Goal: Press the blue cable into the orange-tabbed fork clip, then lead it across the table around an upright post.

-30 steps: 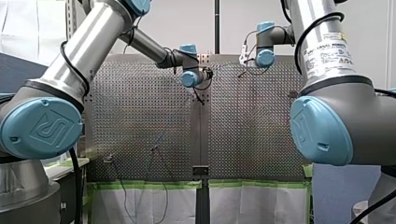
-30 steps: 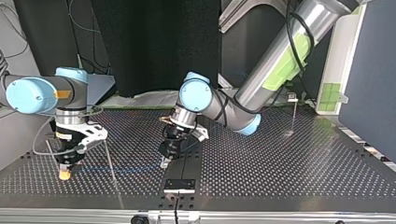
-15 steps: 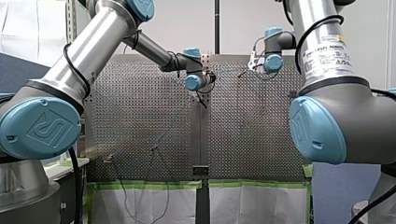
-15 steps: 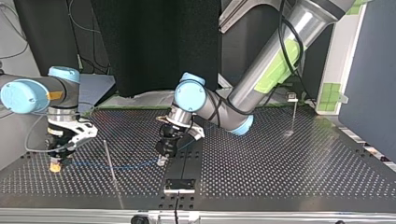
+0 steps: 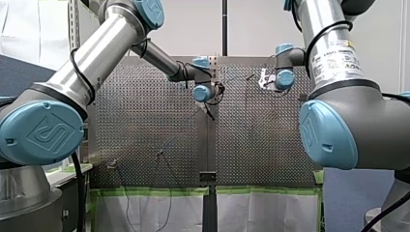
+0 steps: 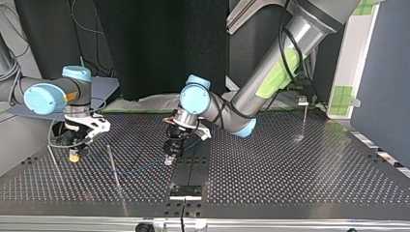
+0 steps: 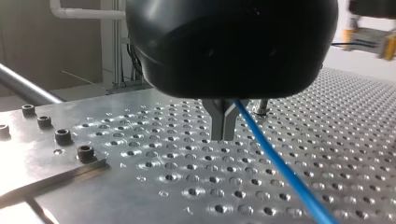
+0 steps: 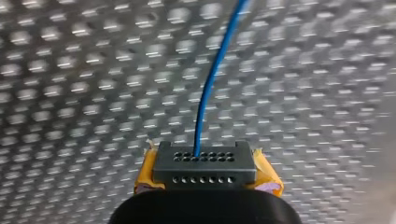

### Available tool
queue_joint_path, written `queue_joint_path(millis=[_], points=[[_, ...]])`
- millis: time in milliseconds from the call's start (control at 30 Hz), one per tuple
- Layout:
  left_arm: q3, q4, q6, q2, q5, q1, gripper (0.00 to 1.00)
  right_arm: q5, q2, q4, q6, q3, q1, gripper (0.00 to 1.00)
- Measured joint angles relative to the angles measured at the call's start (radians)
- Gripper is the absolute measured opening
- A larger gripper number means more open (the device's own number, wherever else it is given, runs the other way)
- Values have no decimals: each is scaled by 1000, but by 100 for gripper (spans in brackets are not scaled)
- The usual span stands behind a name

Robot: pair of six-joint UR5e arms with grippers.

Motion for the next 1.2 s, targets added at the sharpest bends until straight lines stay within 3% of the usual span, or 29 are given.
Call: queue_joint_path(millis=[233, 500, 667, 833, 1133, 1200], points=[[0, 1, 53, 0, -46, -2, 21, -5, 49, -8, -12, 28, 0, 0], [0, -1, 99, -5, -105, -8, 21, -6, 68, -41, -12, 53, -1, 0], [0, -28, 110, -35, -90, -15, 25, -7, 72, -78, -8, 81, -4, 0], [0, -43, 121, -47, -74, -20, 43, -9, 89, -91, -14, 96, -9, 0], [0, -43, 147, -49, -59, -18, 62, -8, 137, -94, -30, 103, -15, 0], [0, -42, 147, -49, -57, -16, 62, -9, 145, -96, -34, 105, -16, 0]])
